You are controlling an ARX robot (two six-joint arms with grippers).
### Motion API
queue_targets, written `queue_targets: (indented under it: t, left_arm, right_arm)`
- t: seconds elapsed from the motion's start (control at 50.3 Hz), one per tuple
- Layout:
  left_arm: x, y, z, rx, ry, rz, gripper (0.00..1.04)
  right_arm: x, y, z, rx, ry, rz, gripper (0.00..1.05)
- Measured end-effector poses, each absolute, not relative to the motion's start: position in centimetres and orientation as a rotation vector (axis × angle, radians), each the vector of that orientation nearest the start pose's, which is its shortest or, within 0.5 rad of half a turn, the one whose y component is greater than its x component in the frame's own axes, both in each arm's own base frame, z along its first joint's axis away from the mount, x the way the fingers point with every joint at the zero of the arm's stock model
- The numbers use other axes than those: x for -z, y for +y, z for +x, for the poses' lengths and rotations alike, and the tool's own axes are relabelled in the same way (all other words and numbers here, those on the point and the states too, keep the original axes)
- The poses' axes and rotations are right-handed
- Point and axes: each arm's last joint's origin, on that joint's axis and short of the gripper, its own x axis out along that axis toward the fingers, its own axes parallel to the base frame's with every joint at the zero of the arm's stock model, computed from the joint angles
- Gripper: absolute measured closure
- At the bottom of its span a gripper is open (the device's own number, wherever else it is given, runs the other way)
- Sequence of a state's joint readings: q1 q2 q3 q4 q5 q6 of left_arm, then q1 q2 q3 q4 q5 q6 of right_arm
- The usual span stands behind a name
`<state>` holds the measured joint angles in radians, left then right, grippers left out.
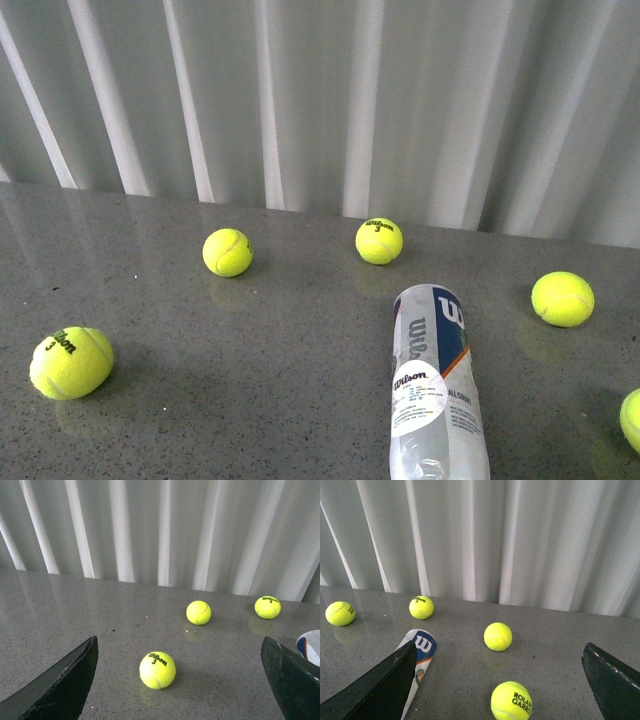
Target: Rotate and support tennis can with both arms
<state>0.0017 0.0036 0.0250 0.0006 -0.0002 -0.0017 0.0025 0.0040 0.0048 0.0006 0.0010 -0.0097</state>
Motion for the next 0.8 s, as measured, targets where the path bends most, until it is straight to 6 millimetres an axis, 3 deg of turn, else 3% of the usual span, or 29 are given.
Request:
queue_targets:
  t: [0.795]
  left_arm:
    - [-17.18,0.02,9.63,-0.002,-0.022,-0.002,0.07]
  right_arm:
    - [-16.49,0.02,9.77,-0.002,-0.001,-0.010,0.07]
